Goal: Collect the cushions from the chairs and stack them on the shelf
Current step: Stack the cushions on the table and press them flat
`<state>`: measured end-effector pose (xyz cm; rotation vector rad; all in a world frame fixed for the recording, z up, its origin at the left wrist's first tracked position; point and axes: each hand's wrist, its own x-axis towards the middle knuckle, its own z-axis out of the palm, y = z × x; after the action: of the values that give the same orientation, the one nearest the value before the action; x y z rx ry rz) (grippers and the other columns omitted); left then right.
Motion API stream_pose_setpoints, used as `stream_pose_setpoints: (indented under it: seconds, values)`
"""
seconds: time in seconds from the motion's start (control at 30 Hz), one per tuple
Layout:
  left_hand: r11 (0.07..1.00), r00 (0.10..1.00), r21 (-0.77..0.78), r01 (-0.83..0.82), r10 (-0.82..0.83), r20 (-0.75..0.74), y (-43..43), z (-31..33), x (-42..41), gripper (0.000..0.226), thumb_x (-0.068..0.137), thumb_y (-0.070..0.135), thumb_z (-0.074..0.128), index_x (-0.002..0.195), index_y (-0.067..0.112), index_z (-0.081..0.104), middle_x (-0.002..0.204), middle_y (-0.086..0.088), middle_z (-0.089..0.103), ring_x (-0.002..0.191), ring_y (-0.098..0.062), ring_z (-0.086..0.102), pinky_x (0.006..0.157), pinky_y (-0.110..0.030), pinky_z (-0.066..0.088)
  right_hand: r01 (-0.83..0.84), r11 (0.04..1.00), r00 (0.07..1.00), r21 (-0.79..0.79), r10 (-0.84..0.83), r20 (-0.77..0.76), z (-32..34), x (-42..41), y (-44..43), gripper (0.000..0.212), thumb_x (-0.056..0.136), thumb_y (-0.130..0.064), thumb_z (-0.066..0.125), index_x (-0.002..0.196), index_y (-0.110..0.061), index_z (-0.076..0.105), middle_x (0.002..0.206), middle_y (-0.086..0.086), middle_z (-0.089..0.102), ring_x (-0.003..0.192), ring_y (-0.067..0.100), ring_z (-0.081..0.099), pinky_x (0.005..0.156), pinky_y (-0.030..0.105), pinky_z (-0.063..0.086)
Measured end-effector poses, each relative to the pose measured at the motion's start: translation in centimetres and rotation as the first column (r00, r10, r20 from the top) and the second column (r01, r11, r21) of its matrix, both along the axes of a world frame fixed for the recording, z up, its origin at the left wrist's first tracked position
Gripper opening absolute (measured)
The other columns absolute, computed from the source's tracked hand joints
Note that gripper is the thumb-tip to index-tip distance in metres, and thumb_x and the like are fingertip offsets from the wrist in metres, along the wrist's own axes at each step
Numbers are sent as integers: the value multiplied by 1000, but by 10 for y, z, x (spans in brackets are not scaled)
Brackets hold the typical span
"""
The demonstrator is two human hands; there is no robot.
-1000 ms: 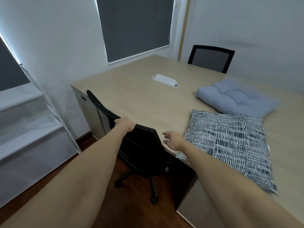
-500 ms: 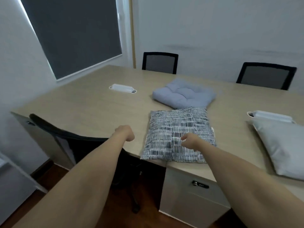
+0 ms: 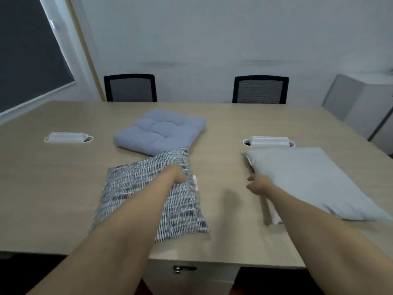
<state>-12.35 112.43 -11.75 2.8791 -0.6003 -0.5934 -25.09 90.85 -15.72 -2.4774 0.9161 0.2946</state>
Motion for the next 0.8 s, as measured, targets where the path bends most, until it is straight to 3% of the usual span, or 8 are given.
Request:
stream_pose_setpoints:
  seconds: [0.03, 0.1, 0.27, 0.4, 0.5, 0.63, 0.73, 0.8]
  values:
    - [1000, 1000, -19, 20, -20, -9, -24, -3, 0, 49, 100, 24, 40, 143, 1, 41, 150, -17, 40, 138, -30, 41, 112, -32, 32, 49, 999, 999, -7, -49, 15, -4, -4, -23, 44, 93, -13, 48, 136, -6, 50, 136, 10, 54, 125, 25, 50, 98, 24, 41]
    - [999, 998, -38, 16, -18, -60, -76, -14, -3, 52, 99, 24, 42, 145, -1, 36, 151, -18, 38, 139, -31, 40, 111, -31, 33, 161, 987, 986, 3, -161, 41, -13, -16, -74, 44, 92, -14, 49, 136, -5, 50, 143, 14, 49, 131, 29, 46, 106, 28, 36]
    - [992, 984, -98, 75, -89, -154, -179, -45, -20, 50, 98, 22, 44, 141, -4, 41, 148, -19, 42, 137, -30, 43, 107, -29, 36, 332, 943, 942, -9, -332, 49, -33, -40, -167, 49, 93, -13, 46, 142, -8, 42, 146, 15, 44, 134, 31, 42, 107, 33, 36]
    - [973, 948, -227, 44, -112, -296, -244, -62, -41, 48, 101, 25, 41, 141, -1, 41, 148, -16, 43, 133, -30, 46, 101, -30, 42, 319, 945, 947, -73, -320, -7, -53, -51, -205, 43, 95, -17, 43, 136, -7, 48, 141, 17, 47, 127, 34, 49, 103, 34, 40]
    - [947, 877, -295, -129, -29, -479, -280, -86, -52, 51, 101, 31, 40, 141, -1, 42, 146, -17, 46, 132, -31, 48, 107, -35, 42, 276, 960, 961, -52, -277, -18, -67, -61, -217, 43, 98, -26, 41, 139, -12, 44, 143, 16, 40, 127, 34, 47, 104, 34, 37]
    - [837, 716, -339, -429, 87, -692, -309, -120, -71, 70, 91, 52, 51, 139, 1, 45, 142, -16, 50, 130, -30, 51, 109, -39, 42, 275, 961, 961, -39, -275, -12, -70, -71, -231, 51, 96, -28, 47, 144, -13, 39, 143, 12, 45, 129, 30, 47, 106, 31, 34]
    - [691, 588, -352, -631, 131, -798, -318, -143, -79, 70, 86, 38, 67, 138, -3, 45, 141, -18, 51, 127, -31, 54, 107, -42, 44, 299, 954, 954, -15, -299, -23, -70, -73, -232, 56, 94, -32, 50, 146, -15, 37, 146, 9, 45, 134, 26, 43, 109, 29, 31]
    - [653, 567, -332, -681, 182, -804, -315, -148, -75, 65, 84, 26, 71, 137, -3, 46, 140, -18, 52, 125, -32, 56, 105, -42, 46, 298, 955, 954, 2, -298, -15, -72, -67, -222, 58, 93, -35, 52, 146, -16, 37, 148, 8, 43, 135, 26, 42, 110, 30, 31]
